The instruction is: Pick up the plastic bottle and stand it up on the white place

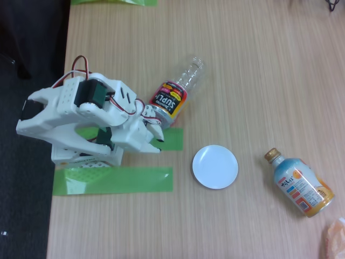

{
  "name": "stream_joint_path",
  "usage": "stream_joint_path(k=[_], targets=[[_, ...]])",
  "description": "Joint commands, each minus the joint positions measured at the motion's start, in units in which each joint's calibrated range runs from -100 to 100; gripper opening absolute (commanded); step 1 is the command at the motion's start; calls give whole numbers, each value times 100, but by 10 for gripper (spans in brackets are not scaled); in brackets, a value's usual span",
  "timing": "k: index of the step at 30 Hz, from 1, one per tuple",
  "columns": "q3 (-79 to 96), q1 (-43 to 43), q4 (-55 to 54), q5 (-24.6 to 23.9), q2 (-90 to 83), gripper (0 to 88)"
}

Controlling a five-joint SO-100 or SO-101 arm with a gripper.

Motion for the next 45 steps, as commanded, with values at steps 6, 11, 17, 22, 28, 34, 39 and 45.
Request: stream_joint_path(k=[6, 11, 17, 22, 28, 34, 39, 45], targets=[[-436, -652, -58, 1541, 455, 95], [-780, -1638, -49, 1825, 1455, 92], [-1432, -2275, -32, 1788, 2648, 95], [-1513, -2304, -6, 1825, 3244, 95], [-1522, -2304, -6, 1830, 3362, 96], [-1441, -2297, -15, 1825, 3572, 188], [-1676, -2304, -23, 1825, 4160, 281], [-2074, -2304, -15, 1825, 4605, 287]])
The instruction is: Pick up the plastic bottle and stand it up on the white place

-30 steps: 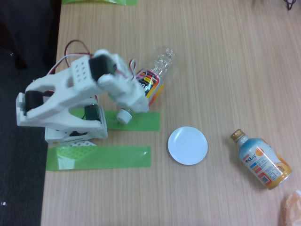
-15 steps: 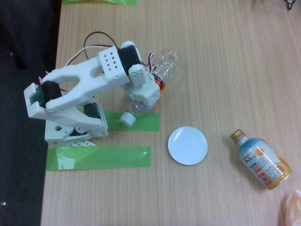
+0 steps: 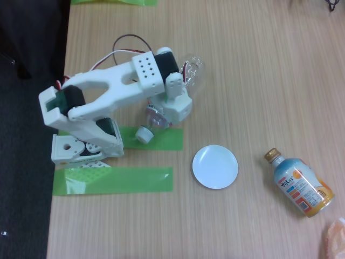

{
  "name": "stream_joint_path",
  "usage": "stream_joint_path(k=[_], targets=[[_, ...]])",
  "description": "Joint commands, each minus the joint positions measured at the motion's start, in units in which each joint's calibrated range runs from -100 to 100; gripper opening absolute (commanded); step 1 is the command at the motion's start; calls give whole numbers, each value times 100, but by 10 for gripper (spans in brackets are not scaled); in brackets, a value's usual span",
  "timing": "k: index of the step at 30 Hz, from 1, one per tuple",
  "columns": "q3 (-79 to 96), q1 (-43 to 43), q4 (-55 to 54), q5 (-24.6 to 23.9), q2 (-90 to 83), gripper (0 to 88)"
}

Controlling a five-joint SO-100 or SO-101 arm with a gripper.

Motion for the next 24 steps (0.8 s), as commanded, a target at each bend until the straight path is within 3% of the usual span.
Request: stream_joint_path(k=[1, 24], targets=[[-357, -18, 45, 16, 194, 287], [59, -981, 62, -15, 547, 283]])
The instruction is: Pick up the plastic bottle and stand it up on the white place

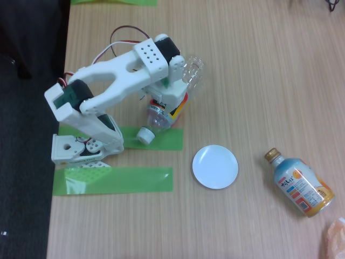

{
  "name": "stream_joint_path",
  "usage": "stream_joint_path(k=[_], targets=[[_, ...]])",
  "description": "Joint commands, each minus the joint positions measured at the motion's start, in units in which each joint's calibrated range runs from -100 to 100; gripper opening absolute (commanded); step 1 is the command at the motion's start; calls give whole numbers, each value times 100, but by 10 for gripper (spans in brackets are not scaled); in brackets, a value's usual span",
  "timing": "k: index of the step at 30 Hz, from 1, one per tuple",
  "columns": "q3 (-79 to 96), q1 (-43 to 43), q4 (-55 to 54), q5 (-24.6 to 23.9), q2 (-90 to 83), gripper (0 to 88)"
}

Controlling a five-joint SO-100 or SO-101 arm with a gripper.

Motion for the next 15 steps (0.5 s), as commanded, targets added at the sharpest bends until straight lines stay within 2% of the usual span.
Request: stream_joint_path(k=[1, 9, 15], targets=[[23, 5, -15, -26, 8, 282], [-58, 146, -32, -36, 512, 282], [-49, 153, -607, -36, 755, 282]])
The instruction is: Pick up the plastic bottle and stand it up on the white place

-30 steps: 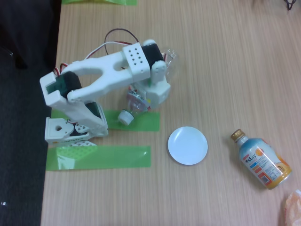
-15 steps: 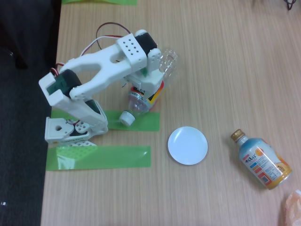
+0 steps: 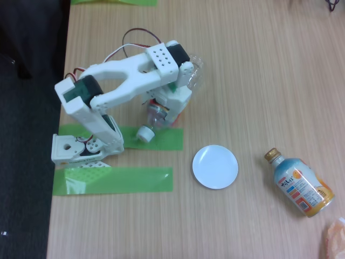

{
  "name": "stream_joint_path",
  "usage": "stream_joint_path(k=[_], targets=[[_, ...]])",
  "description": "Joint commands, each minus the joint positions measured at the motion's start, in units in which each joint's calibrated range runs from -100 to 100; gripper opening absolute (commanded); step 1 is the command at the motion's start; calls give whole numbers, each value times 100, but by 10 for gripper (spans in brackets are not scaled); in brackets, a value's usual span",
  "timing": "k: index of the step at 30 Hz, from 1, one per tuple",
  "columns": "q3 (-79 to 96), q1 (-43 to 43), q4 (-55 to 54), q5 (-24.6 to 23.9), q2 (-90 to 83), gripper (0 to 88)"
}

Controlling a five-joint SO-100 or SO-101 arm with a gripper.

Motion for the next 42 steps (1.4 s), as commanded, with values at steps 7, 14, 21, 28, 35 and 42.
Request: stream_joint_path(k=[7, 14, 21, 28, 35, 42], targets=[[-86, 41, -696, -15, 351, 281], [-86, 63, -1460, -15, 334, 281], [-86, 367, -2387, -15, 309, 281], [-86, 611, -2834, -15, 292, 281], [-4, 745, -2756, 11, 292, 287], [5, 745, -2756, 16, 292, 284]])
